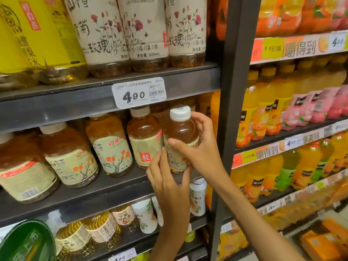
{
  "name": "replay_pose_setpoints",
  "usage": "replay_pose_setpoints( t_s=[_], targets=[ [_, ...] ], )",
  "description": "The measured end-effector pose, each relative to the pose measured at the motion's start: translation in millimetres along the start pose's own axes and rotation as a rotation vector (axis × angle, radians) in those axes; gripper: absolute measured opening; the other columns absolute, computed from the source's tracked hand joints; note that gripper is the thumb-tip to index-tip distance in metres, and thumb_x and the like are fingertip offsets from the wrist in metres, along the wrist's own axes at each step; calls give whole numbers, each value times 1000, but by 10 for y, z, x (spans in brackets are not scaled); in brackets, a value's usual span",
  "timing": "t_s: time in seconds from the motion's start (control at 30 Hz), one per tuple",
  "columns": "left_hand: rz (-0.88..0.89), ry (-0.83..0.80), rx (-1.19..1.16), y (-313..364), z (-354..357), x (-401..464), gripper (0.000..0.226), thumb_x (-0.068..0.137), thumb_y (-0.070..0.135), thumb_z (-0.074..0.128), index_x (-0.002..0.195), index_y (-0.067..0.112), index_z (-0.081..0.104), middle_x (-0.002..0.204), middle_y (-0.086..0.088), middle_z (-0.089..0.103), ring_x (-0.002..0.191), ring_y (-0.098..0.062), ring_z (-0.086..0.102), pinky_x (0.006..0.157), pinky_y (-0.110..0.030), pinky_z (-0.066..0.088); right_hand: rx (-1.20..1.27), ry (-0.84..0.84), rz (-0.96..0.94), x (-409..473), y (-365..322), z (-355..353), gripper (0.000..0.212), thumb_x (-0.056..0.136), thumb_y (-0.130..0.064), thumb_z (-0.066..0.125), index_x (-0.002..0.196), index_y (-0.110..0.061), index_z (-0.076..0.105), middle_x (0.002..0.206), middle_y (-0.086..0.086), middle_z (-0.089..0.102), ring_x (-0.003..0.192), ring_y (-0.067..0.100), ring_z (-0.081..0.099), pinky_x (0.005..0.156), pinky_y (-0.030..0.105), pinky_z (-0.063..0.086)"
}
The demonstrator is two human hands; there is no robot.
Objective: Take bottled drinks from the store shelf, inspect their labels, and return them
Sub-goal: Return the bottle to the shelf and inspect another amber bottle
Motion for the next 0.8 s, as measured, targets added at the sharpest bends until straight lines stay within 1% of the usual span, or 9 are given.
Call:
replay_pose_setpoints(
  t_s=[0.1,0.2,0.33,0.4,0.47,0.57,0.63,0.73,0.8],
  targets=[
    [49,42,60,-13,27,19,73,69,9,82,133,2,49,126,-15,55,118,-25,47,97,-41,44,1,-9,13,72,38,8,68,75,-15,79,130,-20,40,123,-10,49,107,-10,52,83,7,45],
    [53,56,165,-10,83,81,69,68,15,83,129,1,54,121,-15,58,113,-30,52,94,-36,37,-42,17,24,112,72,30,65,79,-21,76,132,-23,38,129,-6,42,107,-16,46,81,2,41],
    [93,63,258,3,131,117,66,67,13,84,126,0,57,117,-16,61,108,-34,56,91,-39,41,-30,31,58,143,123,40,70,82,-23,72,140,-20,33,134,-4,38,106,-18,44,78,1,41],
    [109,91,218,-18,97,127,60,71,16,82,125,2,59,116,-14,61,108,-31,56,94,-35,37,-30,22,64,170,143,29,69,82,-22,73,138,-20,33,134,-4,38,108,-12,46,79,2,42],
    [79,170,117,-57,13,156,51,78,22,76,123,5,59,117,-14,59,112,-21,48,95,-37,39,-43,14,71,205,150,15,68,81,-22,74,137,-17,36,134,-1,41,114,0,48,86,7,44],
    [2,334,30,-159,-139,262,58,80,22,74,129,3,50,124,-19,49,118,-9,33,100,-37,35,-36,11,52,255,151,21,50,80,-21,75,121,-21,46,128,6,49,115,14,53,90,18,49],
    [-31,331,36,-209,-176,334,69,80,22,74,137,2,40,133,-20,42,126,-18,33,107,-39,32,-35,11,42,265,156,38,43,80,-21,74,113,-23,47,124,8,52,111,13,56,87,19,51],
    [-31,250,88,-215,-137,355,79,82,37,66,144,4,30,144,-17,35,135,-25,29,111,-38,25,24,1,66,246,198,35,52,81,-21,73,124,-13,46,124,7,56,111,11,58,90,26,53],
    [-39,219,96,-215,-86,348,84,82,44,61,147,7,24,148,-15,31,138,-25,26,112,-37,23,63,-2,88,218,241,16,66,81,-31,71,136,-14,40,131,4,53,118,10,55,95,26,50]
  ],
)
Point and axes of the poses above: each hand's wrist, its own x-axis towards the middle knuckle, its own z-axis out of the palm, y = z × x, the point moved 3 cm from there along x, towards the middle knuckle
